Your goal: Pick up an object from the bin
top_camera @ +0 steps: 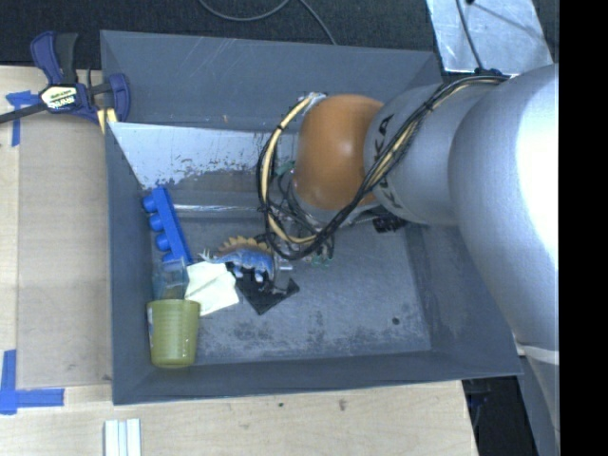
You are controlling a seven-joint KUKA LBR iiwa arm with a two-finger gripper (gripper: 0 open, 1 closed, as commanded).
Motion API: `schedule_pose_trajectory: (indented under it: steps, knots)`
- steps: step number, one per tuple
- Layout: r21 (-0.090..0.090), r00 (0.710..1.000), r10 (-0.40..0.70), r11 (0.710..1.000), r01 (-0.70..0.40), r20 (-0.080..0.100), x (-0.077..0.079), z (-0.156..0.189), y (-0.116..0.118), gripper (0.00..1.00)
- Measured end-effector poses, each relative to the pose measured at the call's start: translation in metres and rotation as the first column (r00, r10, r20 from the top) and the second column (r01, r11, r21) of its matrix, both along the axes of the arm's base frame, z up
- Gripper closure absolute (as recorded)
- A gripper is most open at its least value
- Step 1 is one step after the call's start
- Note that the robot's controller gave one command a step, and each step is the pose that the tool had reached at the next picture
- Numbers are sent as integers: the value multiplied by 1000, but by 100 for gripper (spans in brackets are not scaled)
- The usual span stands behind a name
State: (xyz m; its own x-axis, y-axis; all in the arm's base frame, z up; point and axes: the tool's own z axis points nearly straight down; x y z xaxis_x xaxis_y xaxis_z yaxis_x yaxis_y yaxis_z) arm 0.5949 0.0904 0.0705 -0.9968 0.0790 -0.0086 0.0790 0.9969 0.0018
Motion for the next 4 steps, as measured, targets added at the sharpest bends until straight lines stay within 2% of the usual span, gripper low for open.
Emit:
schedule_pose_trajectory:
  steps: [1,2,3,4]
  knots:
    - [0,1000,-29,1000,29,3,-58,0,28,0]
    - [1,1000,-8,1000,8,0,-20,0,11,0]
    - [-6,1000,30,1000,-30,5,-70,0,124,100]
    - [-6,1000,30,1000,-30,5,-70,0,124,100]
